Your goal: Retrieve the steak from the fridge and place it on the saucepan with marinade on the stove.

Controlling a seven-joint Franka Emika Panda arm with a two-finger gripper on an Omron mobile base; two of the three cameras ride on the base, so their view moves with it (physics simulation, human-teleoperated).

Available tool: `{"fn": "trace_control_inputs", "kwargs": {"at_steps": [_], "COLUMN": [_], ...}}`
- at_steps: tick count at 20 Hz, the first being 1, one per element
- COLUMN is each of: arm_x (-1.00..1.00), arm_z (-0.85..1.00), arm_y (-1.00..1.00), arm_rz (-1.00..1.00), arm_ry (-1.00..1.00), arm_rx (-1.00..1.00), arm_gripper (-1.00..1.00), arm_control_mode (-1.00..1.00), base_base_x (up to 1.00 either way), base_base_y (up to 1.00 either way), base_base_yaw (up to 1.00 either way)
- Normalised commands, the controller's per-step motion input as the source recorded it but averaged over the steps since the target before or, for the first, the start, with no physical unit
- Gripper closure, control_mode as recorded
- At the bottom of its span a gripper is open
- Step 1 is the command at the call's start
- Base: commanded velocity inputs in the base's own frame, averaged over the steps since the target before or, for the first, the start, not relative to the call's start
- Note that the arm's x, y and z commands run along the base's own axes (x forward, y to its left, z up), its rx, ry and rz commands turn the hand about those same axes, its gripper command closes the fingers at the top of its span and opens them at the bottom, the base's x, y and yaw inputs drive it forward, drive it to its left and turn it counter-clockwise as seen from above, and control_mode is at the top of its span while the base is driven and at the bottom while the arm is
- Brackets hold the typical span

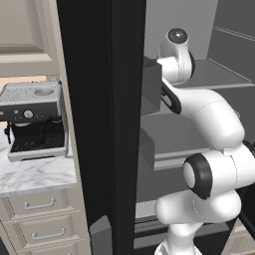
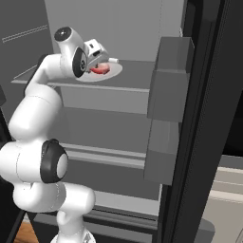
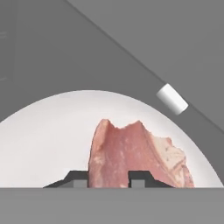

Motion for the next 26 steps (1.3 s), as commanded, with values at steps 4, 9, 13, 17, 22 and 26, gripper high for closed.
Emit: {"fn": "trace_control_inputs", "kwargs": {"at_steps": [4,9,13,17,22,26], "arm_x": [-0.1,-0.57,-0.96,-1.0,-1.0,-1.0], "arm_z": [0.05,0.31,0.4,0.09,-0.01,0.07], "arm_y": [0.0,0.0,-0.04,-0.16,-0.14,-0.03], "arm_rz": [0.01,0.01,0.05,0.12,0.16,0.08], "arm_ry": [0.0,-0.01,-0.09,-0.16,-0.2,-0.14], "arm_rx": [0.0,0.0,0.01,0.11,0.17,0.16], "arm_gripper": [1.0,1.0,1.0,1.0,1.0,1.0], "arm_control_mode": [-1.0,-1.0,-1.0,-1.0,-1.0,-1.0], "base_base_x": [0.0,0.0,0.0,0.0,0.0,0.0], "base_base_y": [0.0,0.0,0.0,0.0,0.0,0.0], "base_base_yaw": [0.0,0.0,0.0,0.0,0.0,0.0]}}
